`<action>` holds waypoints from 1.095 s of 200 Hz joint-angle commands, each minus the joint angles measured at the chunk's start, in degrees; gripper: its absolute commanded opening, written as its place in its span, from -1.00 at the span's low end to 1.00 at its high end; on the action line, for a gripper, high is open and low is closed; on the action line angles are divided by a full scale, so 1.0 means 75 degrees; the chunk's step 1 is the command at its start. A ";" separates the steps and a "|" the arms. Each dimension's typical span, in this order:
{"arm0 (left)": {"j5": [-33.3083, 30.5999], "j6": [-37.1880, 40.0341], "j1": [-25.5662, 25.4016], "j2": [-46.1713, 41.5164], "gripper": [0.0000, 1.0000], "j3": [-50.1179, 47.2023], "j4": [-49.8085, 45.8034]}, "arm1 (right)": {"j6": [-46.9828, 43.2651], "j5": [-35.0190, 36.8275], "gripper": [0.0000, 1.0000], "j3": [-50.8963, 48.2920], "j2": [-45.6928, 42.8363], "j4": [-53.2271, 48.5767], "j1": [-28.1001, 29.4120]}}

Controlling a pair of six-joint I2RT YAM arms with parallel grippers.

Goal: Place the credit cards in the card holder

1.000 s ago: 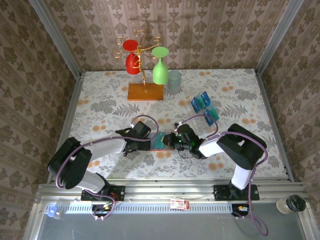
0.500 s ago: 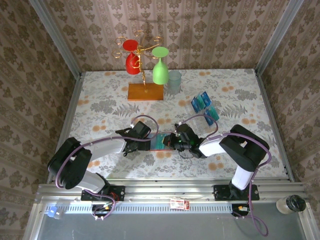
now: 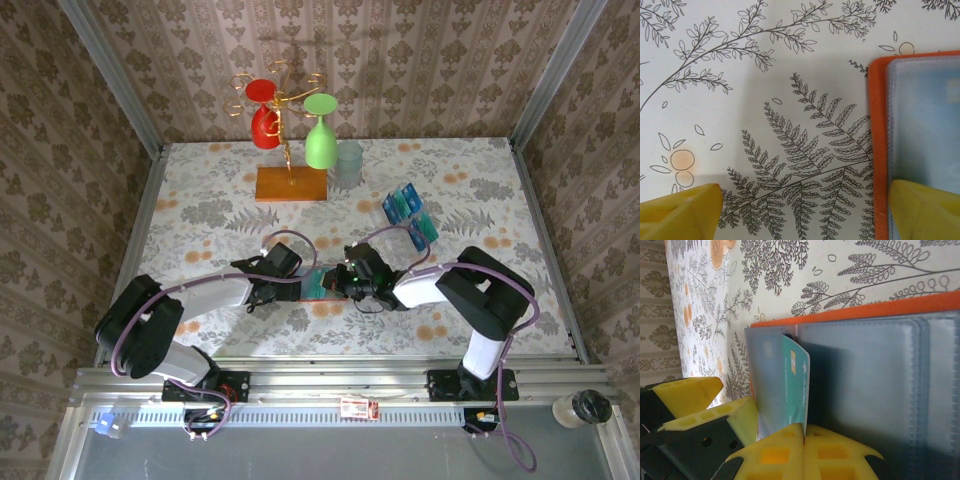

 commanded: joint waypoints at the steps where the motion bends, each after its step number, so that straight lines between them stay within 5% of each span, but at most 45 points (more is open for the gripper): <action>1: -0.0052 -0.0056 -0.0044 0.0022 0.75 -0.0223 -0.0246 | -0.0264 -0.0378 -1.00 0.0154 0.0374 -0.0846 0.0022; 43: -0.0046 -0.0093 -0.0043 0.0028 0.75 -0.0246 -0.0219 | -0.0589 -0.0677 -1.00 0.0622 0.0529 -0.1536 -0.0090; 77: -0.0008 -0.0134 -0.0047 0.0045 0.75 -0.0282 -0.0152 | -0.1238 -0.0802 -0.49 0.0993 0.0169 -0.2605 -0.0281; 100: -0.0007 -0.0132 -0.0040 0.0057 0.75 -0.0286 -0.0138 | -0.1666 -0.0727 -0.40 0.1184 -0.0229 -0.3340 -0.0455; 117: -0.0005 -0.0132 -0.0036 0.0057 0.75 -0.0297 -0.0117 | -0.1958 -0.0597 -0.44 0.1371 -0.0441 -0.3846 -0.0516; 160: 0.0018 -0.0153 -0.0041 0.0057 0.75 -0.0335 -0.0068 | -0.2266 -0.0668 -0.90 0.1905 -0.0258 -0.4258 -0.0511; 219: 0.0060 -0.0178 -0.0041 0.0002 0.75 -0.0308 -0.0059 | -0.2260 -0.0736 -0.95 0.2473 0.0440 -0.4239 -0.0337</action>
